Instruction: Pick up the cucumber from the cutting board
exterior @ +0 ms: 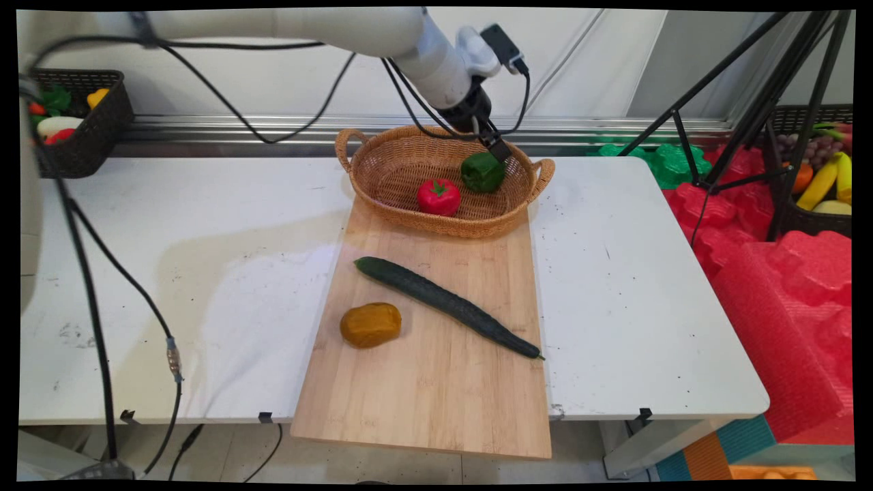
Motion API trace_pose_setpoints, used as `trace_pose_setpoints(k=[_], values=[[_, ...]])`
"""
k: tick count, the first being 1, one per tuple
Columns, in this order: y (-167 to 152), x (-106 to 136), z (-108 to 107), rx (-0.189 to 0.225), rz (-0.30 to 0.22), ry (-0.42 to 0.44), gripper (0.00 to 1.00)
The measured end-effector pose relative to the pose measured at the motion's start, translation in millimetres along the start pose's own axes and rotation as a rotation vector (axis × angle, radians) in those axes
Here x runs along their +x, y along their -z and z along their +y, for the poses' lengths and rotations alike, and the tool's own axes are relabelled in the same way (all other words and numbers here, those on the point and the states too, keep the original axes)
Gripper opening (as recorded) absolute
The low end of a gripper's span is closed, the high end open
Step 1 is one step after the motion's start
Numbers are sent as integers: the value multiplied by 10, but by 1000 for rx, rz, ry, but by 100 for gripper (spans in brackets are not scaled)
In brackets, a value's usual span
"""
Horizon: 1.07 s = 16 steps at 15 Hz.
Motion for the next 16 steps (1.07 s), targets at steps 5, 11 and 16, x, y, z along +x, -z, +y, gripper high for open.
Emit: trace_pose_setpoints(k=[5, 11, 16], values=[[591, -111, 255, -43, 36, -28, 100], [1309, -402, 696, -117, 22, -84, 100], [1856, -764, 966, -147, -29, -141, 100]])
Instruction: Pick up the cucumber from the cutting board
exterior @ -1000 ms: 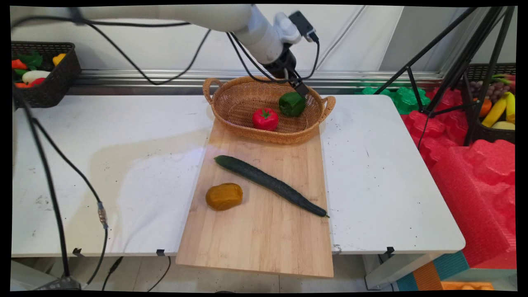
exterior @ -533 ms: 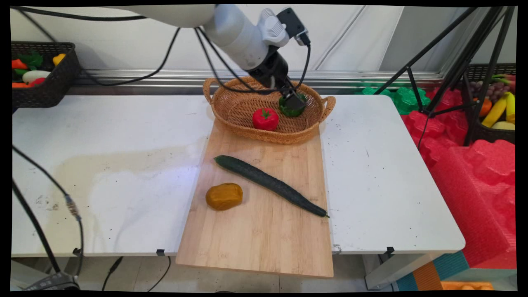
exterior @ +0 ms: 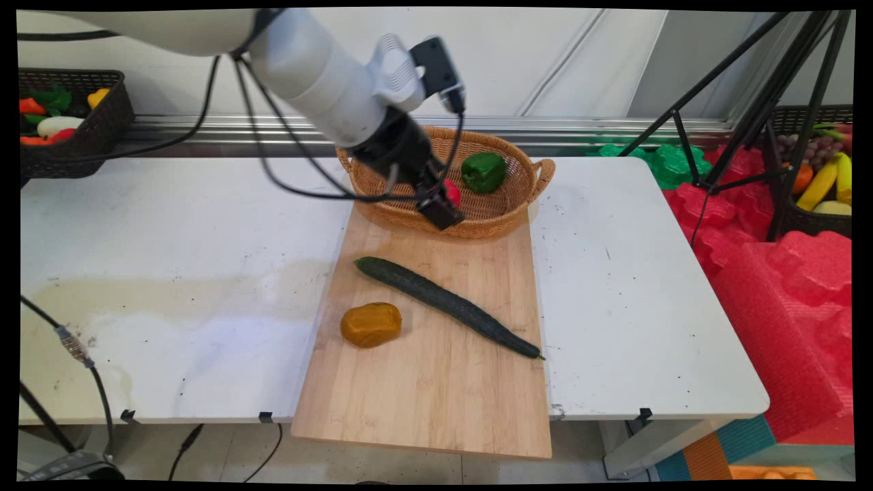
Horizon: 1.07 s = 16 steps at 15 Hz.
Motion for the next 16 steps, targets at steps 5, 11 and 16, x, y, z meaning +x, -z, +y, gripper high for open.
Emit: trace_pose_setpoints(k=[5, 11, 16], values=[[238, -192, 234, -23, -44, -50, 100], [221, -235, 380, -34, -87, -112, 100], [-92, -192, 433, -41, -141, -168, 100]])
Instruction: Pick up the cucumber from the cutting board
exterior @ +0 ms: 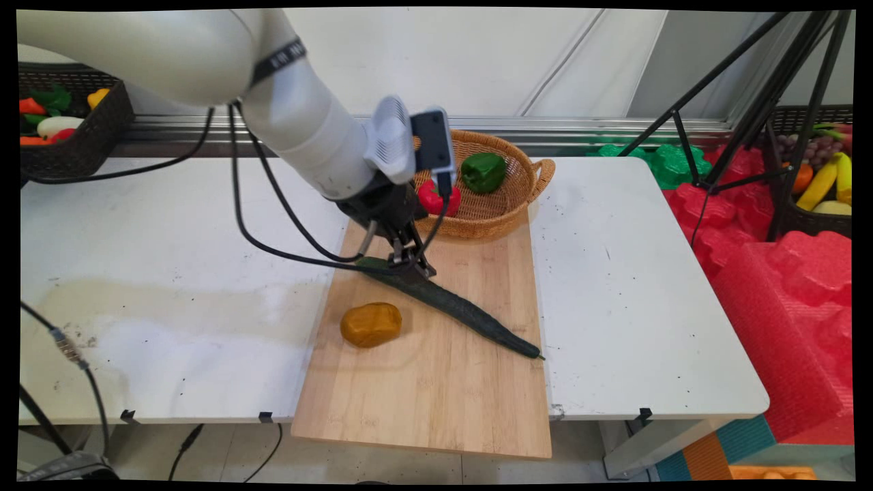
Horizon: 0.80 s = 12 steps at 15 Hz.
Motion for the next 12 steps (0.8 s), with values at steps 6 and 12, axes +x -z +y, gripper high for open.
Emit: trace_pose_setpoints(k=[6, 12], values=[[-565, 51, 53, -54, -82, -62, 100], [-1074, 91, 45, -98, -133, -109, 100]])
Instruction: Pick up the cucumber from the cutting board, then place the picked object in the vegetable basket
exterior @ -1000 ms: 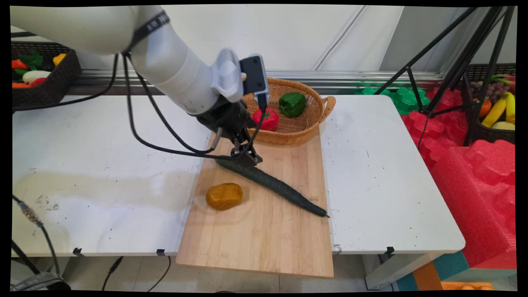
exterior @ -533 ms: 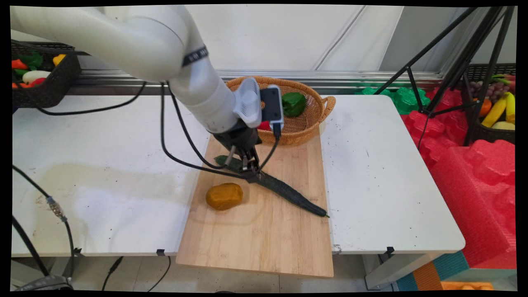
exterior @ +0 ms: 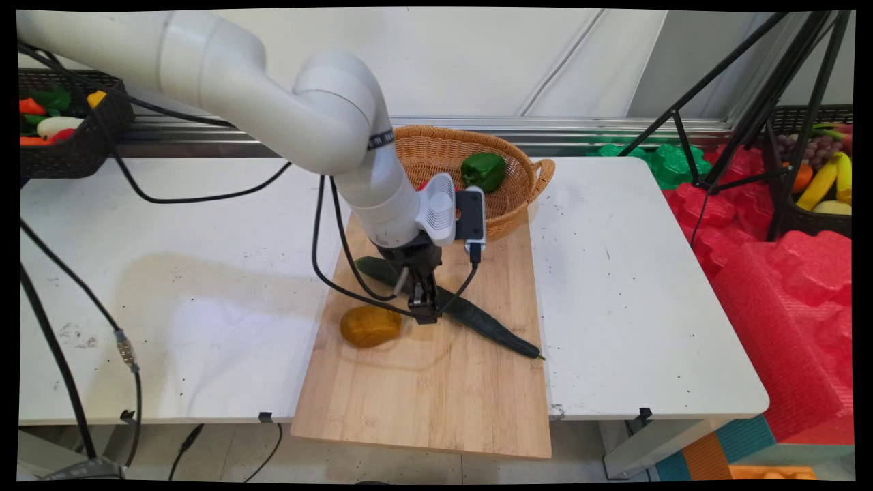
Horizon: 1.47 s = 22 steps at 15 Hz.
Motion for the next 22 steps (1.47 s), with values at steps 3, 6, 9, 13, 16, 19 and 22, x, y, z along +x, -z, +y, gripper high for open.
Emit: trace_pose_setpoints(k=[3, 6, 9, 13, 16, 19, 22], values=[[-138, 20, -16, -10, -10, -19, 0], [-207, 38, -16, -10, -9, -40, 0], [-172, 49, 9, -6, -1, -68, 0], [73, 122, 24, 23, 41, -99, 0], [372, 192, -11, 61, 83, -108, 0], [757, 261, -148, 125, 127, -117, 0], [972, 292, -310, 181, 149, -116, 0]])
